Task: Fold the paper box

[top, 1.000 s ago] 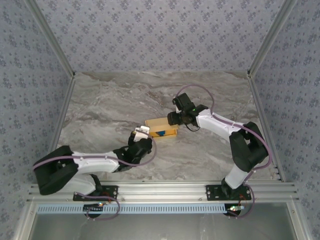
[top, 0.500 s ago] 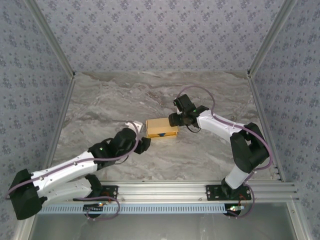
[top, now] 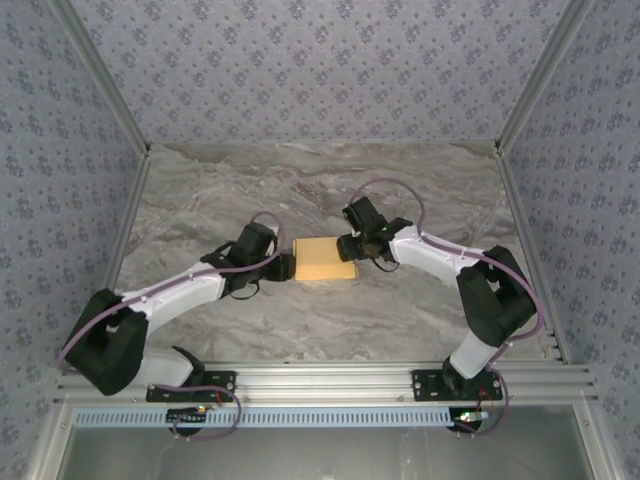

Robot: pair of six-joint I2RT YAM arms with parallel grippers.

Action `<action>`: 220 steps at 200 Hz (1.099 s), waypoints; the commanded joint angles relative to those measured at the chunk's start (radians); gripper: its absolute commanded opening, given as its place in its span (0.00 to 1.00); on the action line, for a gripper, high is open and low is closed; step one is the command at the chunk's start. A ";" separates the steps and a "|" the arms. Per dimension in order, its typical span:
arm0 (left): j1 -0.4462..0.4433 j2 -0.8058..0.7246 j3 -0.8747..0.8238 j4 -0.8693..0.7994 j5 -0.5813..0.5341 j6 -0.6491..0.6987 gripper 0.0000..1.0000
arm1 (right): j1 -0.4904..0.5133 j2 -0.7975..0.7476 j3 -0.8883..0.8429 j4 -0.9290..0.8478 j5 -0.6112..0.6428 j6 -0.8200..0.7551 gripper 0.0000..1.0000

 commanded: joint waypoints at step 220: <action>0.006 0.036 0.029 0.191 0.002 -0.001 0.69 | 0.028 -0.111 0.044 -0.090 0.044 -0.099 0.64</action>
